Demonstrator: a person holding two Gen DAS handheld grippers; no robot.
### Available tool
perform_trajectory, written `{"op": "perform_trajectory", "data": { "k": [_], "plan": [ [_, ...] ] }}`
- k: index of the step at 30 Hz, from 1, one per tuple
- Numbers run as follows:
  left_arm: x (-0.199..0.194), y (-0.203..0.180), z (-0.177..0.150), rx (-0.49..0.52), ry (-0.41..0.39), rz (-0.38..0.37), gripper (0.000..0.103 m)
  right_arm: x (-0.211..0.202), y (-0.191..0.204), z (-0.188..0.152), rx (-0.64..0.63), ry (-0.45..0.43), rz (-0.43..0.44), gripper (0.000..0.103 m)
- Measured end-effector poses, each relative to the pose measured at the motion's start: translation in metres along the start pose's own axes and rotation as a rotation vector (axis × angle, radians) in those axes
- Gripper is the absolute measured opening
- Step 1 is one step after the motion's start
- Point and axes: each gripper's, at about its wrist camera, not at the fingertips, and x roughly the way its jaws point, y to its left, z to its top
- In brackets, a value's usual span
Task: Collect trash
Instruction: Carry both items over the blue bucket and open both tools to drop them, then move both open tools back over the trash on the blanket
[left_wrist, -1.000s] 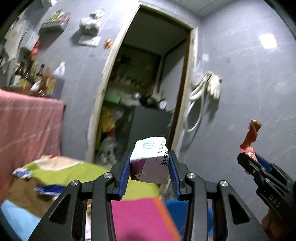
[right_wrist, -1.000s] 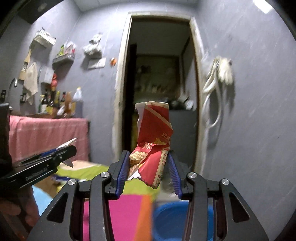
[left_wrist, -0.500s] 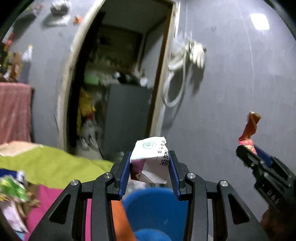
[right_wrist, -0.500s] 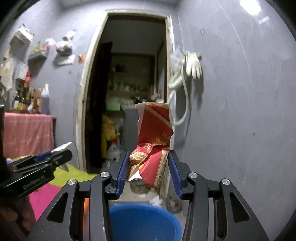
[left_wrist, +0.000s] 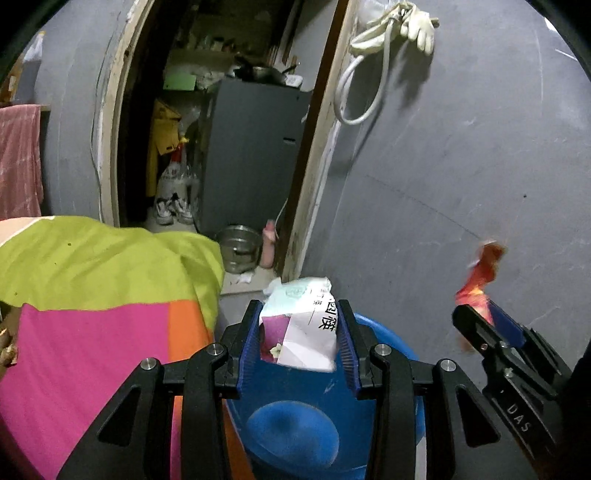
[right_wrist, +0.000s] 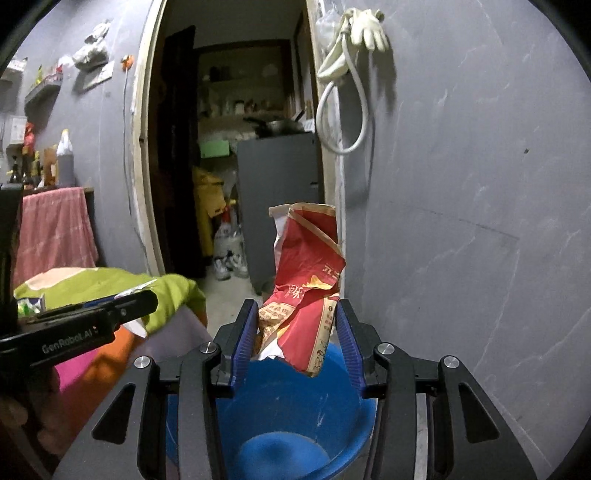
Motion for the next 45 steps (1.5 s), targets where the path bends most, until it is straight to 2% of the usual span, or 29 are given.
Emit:
{"op": "perform_trajectory", "data": {
  "k": [3,6,10,12,16,18,20,23,24,25,33,39,42,45],
  "plan": [
    [0.003,0.006,-0.001,-0.029,0.034,-0.016,0.043,0.005,-0.001,-0.002,0.006,0.020,0.016,0.051],
    [0.005,0.011,0.002,-0.064,0.060,-0.021,0.043,0.008,-0.002,-0.003,0.010,0.029,0.013,0.051],
    [-0.012,0.018,0.013,-0.095,0.034,-0.028,0.044,0.003,-0.003,0.004,0.028,0.015,0.010,0.053],
    [-0.028,0.022,0.020,-0.104,-0.004,-0.028,0.055,-0.005,-0.001,0.010,0.031,-0.007,0.007,0.059],
    [-0.064,0.031,0.035,-0.118,-0.088,-0.020,0.062,-0.029,0.009,0.028,0.038,-0.077,0.014,0.071],
    [-0.086,0.040,0.041,-0.123,-0.133,-0.006,0.078,-0.042,0.017,0.038,0.039,-0.116,0.020,0.078],
    [-0.114,0.052,0.046,-0.127,-0.197,0.018,0.086,-0.054,0.027,0.046,0.038,-0.153,0.031,0.085],
    [-0.148,0.072,0.051,-0.115,-0.250,0.059,0.097,-0.069,0.046,0.058,0.036,-0.196,0.060,0.094],
    [-0.160,0.080,0.052,-0.113,-0.272,0.077,0.098,-0.073,0.053,0.060,0.037,-0.207,0.070,0.101],
    [-0.168,0.083,0.051,-0.111,-0.284,0.092,0.098,-0.078,0.060,0.062,0.040,-0.223,0.086,0.103],
    [-0.244,0.139,0.025,-0.101,-0.372,0.244,0.101,-0.105,0.128,0.070,0.037,-0.306,0.200,0.103],
    [-0.281,0.180,0.001,-0.112,-0.388,0.347,0.101,-0.122,0.176,0.063,0.021,-0.344,0.267,0.103],
    [-0.298,0.203,-0.015,-0.126,-0.391,0.394,0.101,-0.124,0.200,0.058,0.004,-0.337,0.296,0.103],
    [-0.305,0.226,-0.029,-0.121,-0.356,0.433,0.101,-0.120,0.221,0.051,-0.020,-0.305,0.314,0.103]
  ]
}}
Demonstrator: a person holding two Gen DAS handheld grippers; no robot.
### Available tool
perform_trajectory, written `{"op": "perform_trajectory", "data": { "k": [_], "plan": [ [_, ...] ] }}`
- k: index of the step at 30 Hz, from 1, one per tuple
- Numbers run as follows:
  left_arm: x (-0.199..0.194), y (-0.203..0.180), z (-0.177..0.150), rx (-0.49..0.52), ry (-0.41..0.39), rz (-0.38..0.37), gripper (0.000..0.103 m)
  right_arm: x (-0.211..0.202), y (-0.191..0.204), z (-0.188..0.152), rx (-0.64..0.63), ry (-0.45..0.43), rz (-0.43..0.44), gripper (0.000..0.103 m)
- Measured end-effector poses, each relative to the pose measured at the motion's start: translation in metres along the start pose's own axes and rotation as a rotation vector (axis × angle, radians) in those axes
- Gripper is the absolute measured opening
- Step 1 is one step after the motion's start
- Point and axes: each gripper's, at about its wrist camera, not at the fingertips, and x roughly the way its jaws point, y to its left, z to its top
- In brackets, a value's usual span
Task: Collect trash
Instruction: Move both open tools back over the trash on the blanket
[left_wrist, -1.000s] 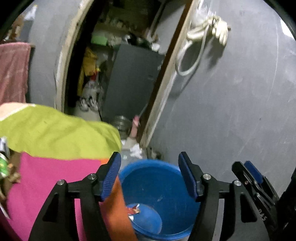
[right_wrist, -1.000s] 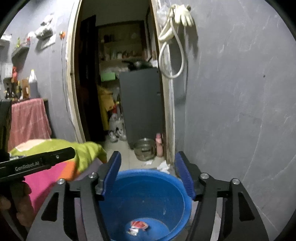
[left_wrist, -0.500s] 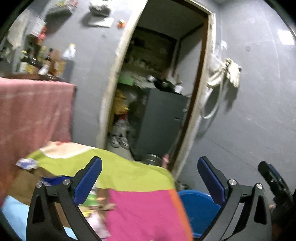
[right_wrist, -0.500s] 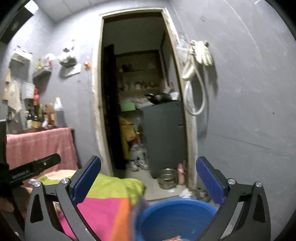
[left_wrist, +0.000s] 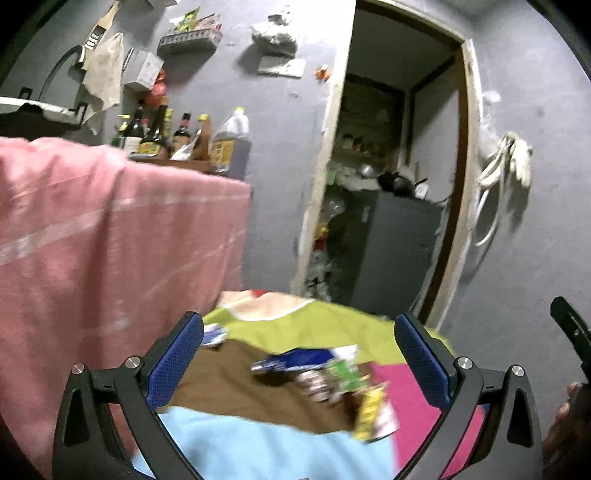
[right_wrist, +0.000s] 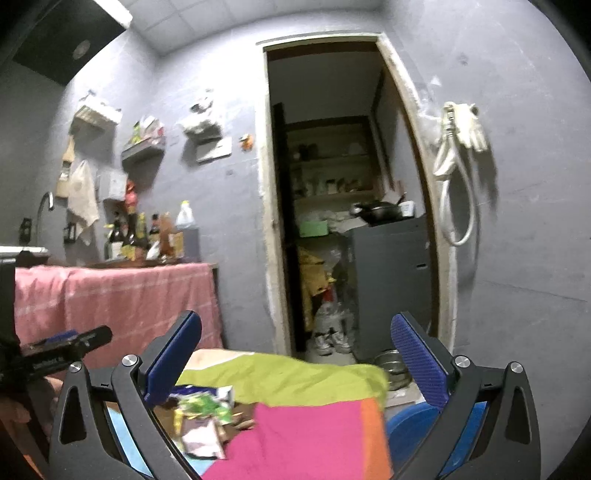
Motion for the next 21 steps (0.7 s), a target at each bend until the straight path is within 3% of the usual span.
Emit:
{"op": "perform_trajectory", "data": {
  "k": [13,18,21],
  "plan": [
    [0.042,0.056,-0.039,0.019,0.210,0.041,0.101,0.068,0.059,-0.062,-0.049,0.349,0.141,0.103],
    [0.066,0.075,-0.042,-0.026,0.275,0.061,0.100,0.091,0.070,-0.078,-0.076,0.454,0.189,0.103],
    [0.076,0.083,-0.045,-0.069,0.309,0.033,0.100,0.102,0.071,-0.086,-0.068,0.514,0.216,0.102]
  ]
}}
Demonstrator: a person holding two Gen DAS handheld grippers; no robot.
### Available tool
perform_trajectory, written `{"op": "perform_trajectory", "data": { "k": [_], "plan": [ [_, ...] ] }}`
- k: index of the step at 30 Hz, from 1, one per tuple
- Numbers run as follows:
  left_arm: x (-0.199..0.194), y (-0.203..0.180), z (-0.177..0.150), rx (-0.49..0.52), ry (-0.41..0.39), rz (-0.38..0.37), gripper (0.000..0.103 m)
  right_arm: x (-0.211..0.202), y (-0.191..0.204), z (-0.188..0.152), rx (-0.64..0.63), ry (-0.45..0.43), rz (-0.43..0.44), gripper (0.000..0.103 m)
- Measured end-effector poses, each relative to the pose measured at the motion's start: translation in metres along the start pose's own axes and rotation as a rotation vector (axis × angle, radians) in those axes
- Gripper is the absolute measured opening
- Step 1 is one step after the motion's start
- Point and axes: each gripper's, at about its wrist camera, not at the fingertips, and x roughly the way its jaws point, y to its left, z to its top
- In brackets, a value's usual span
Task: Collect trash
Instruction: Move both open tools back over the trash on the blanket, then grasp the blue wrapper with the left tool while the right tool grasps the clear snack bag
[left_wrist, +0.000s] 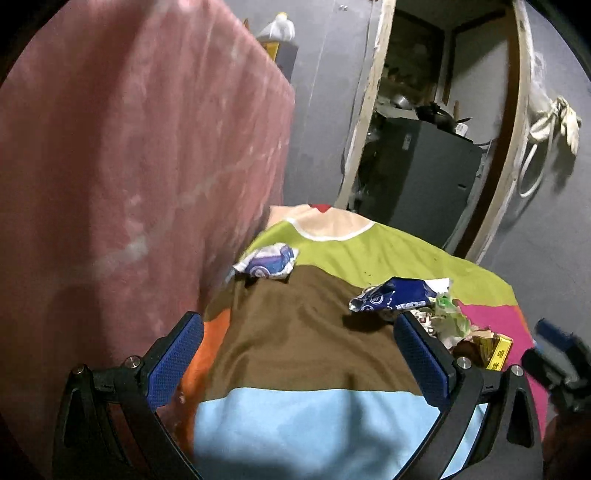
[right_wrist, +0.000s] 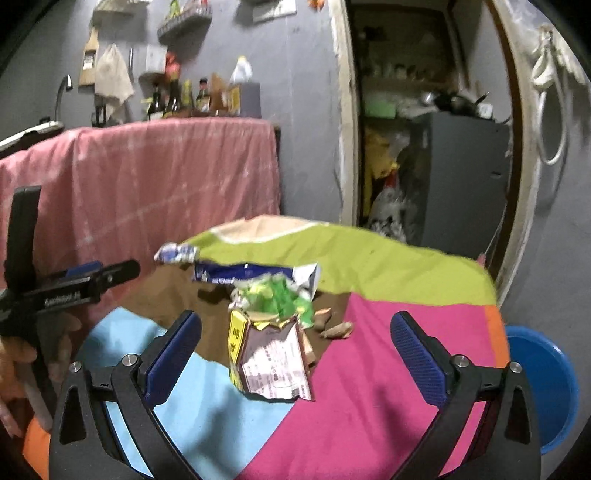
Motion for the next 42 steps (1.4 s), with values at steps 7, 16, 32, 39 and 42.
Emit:
{"op": "perform_trajectory", "data": {
  "k": [7,16,32,39,42],
  "plan": [
    [0.016,-0.019,0.003,0.066,0.044,-0.051,0.100,0.030,-0.012,-0.006,0.064,0.124,0.087,0.081],
    [0.043,-0.032,0.017,0.049,0.088,-0.135,0.095,0.041,-0.016,-0.009,0.088,0.177,0.168,0.055],
    [0.082,-0.048,0.023,0.058,0.196,-0.192,0.037,0.031,-0.038,-0.009,0.110,0.128,0.093,0.052],
    [0.072,-0.053,0.020,0.066,0.189,-0.183,0.029,0.026,-0.037,-0.011,0.111,0.117,0.098,0.052],
    [0.066,-0.056,0.018,0.059,0.180,-0.179,0.026,0.020,-0.036,-0.011,0.107,0.103,0.096,0.052]
  ]
}}
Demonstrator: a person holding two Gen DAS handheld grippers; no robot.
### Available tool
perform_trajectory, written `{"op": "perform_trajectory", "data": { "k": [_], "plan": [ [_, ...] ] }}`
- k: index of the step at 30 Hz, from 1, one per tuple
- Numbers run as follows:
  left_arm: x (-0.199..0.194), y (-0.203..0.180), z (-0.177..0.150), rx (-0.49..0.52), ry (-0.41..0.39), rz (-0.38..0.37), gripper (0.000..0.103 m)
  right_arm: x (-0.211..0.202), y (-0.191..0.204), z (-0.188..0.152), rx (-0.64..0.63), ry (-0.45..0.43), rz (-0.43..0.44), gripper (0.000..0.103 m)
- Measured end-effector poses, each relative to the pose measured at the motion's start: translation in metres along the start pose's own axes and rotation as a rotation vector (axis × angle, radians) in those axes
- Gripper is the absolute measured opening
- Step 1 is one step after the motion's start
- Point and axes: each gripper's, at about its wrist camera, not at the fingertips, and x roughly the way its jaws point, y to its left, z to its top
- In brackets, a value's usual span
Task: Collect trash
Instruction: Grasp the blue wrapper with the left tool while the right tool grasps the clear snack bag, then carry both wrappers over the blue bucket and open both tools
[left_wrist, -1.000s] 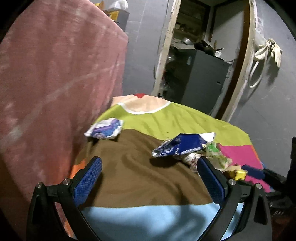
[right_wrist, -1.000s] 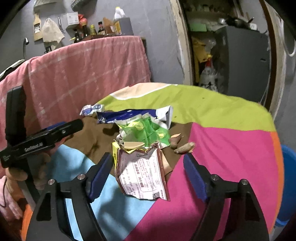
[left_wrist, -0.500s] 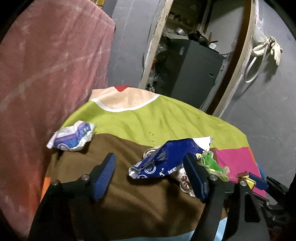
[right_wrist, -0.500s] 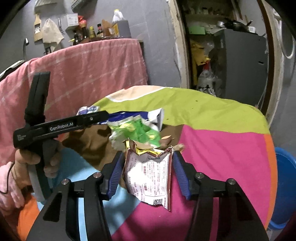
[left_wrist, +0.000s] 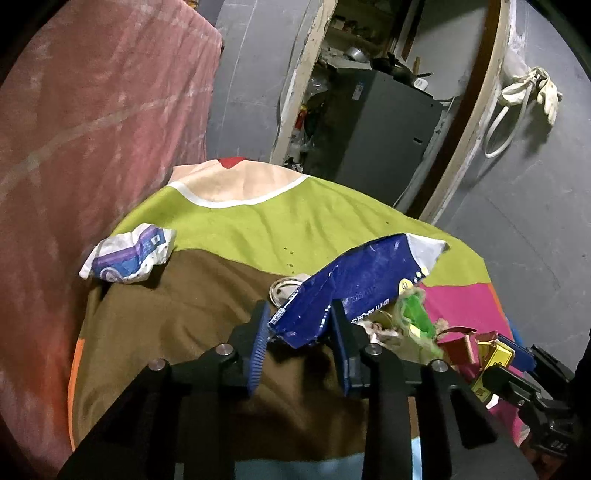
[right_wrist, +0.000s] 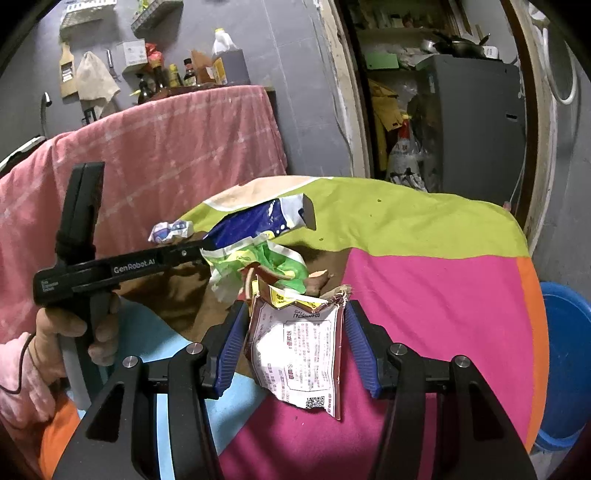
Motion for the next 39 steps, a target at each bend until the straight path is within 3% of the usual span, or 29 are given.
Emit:
{"op": "perform_trajectory", "data": {
  "k": [8,12,19,29,34,39],
  "plan": [
    [-0.048,-0.007,-0.013,-0.067,-0.136,0.039,0.025,-0.031,0.002,-0.005,-0.013,-0.114,-0.009,0.051],
    [-0.078,-0.026,-0.016,-0.045,-0.228,0.047,0.025,-0.061,0.006,-0.001,-0.042,-0.240,-0.047,0.051],
    [-0.116,-0.090,-0.012,0.005,-0.400,-0.028,0.025,-0.122,0.008,0.013,-0.115,-0.471,-0.183,0.051],
    [-0.122,-0.192,-0.003,0.032,-0.592,-0.164,0.025,-0.205,-0.030,0.025,-0.194,-0.684,-0.413,0.051],
    [-0.119,-0.241,-0.002,0.046,-0.651,-0.211,0.025,-0.233,-0.060,0.029,-0.215,-0.729,-0.508,0.052],
    [-0.098,-0.286,-0.008,0.098,-0.658,-0.200,0.025,-0.241,-0.101,0.021,-0.169,-0.722,-0.577,0.052]
  ]
}}
